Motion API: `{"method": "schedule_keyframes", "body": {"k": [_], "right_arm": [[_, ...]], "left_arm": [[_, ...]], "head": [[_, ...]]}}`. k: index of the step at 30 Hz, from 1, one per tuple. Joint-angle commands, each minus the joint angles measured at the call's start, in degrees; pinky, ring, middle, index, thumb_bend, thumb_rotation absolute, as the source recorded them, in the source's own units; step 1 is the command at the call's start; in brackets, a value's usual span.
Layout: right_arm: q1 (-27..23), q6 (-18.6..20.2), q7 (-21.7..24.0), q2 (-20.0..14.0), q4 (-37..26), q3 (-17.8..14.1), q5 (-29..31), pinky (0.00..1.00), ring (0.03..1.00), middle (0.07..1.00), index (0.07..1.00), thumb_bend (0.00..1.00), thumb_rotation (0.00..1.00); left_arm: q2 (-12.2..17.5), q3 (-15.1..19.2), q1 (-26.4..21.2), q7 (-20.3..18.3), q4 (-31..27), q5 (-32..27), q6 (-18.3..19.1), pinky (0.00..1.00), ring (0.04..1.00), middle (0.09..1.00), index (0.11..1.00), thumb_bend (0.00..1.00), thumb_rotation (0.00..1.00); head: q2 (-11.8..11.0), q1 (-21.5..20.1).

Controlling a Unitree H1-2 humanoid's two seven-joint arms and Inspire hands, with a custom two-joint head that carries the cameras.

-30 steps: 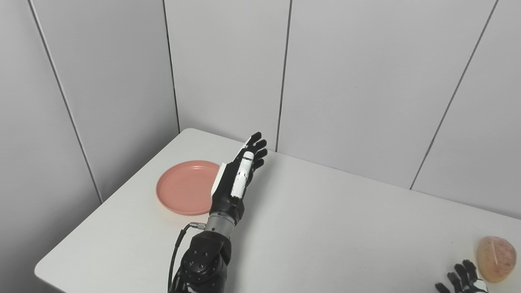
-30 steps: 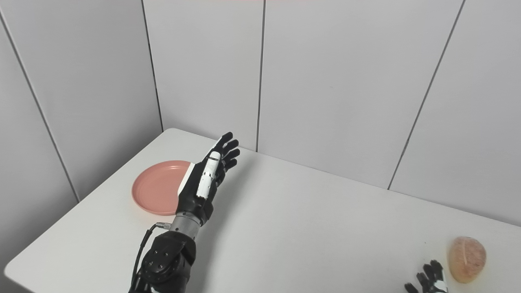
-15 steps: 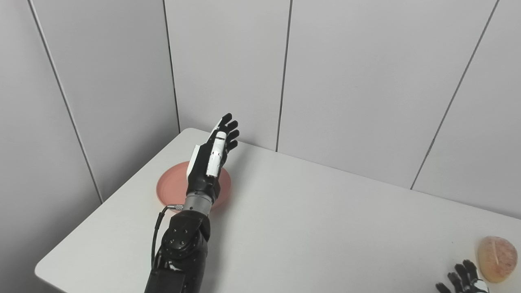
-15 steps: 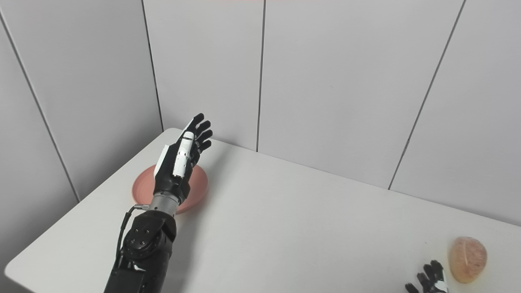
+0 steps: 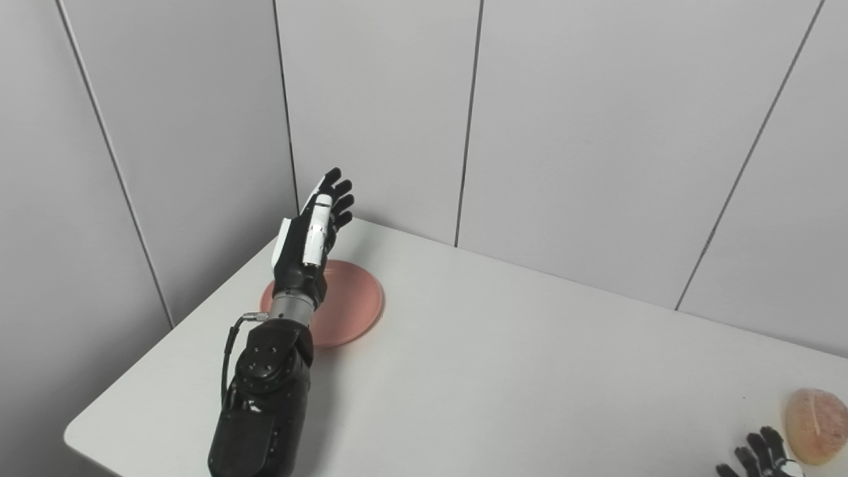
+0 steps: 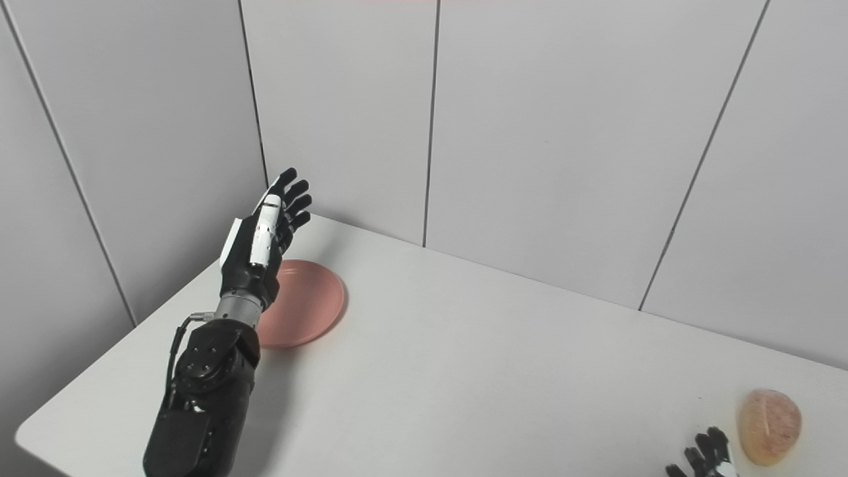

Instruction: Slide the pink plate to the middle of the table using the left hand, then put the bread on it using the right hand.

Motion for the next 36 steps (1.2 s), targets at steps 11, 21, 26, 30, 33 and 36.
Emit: {"method": "schedule_keyframes", "body": {"k": [11,21,26,30,33,36], "right_arm": [[-0.19,-0.81,0.63,-0.7,0.02,-0.33,0.33,1.0,1.0,1.0,1.0,0.38,1.0],[-0.09,-1.79,0.67,-0.82,0.43,-0.34,0.08,1.0,1.0,1.0,1.0,0.4,1.0],[-0.16,-2.29,0.69,-0.95,0.83,-0.26,-0.26,1.0,1.0,1.0,1.0,0.42,1.0],[-0.16,-2.02,0.53,-1.01,0.64,-0.25,-0.37,1.0,1.0,1.0,1.0,0.43,1.0],[-0.2,-1.63,0.38,-1.04,0.48,-0.31,-0.37,1.0,1.0,1.0,1.0,0.43,1.0],[-0.26,-1.73,0.47,-1.15,0.63,-0.31,-0.26,1.0,1.0,1.0,1.0,0.43,1.0]], "left_arm": [[5.96,3.03,-3.94,0.12,4.41,-2.16,-1.43,0.93,0.919,0.915,0.904,0.38,1.0],[8.68,4.71,-3.67,-0.76,7.29,-4.78,-0.84,0.92,0.923,0.92,0.906,0.36,1.0],[10.2,5.3,-3.73,-2.03,9.91,-6.98,-1.06,0.93,0.935,0.923,0.912,0.36,1.0],[10.88,6.53,-4.2,-2.21,11.83,-9.24,-1.5,0.94,0.933,0.924,0.908,0.35,1.0],[11.33,7.37,-4.29,-2.32,12.88,-10.63,-1.6,0.94,0.932,0.929,0.915,0.35,1.0],[11.77,8.04,-4.09,-2.67,13.7,-11.89,-1.86,0.95,0.931,0.932,0.918,0.35,1.0]], "head": [[-0.37,0.38],[-0.14,0.63],[-0.26,0.88],[-0.36,1.25],[-0.34,1.49],[-0.25,1.62]]}}
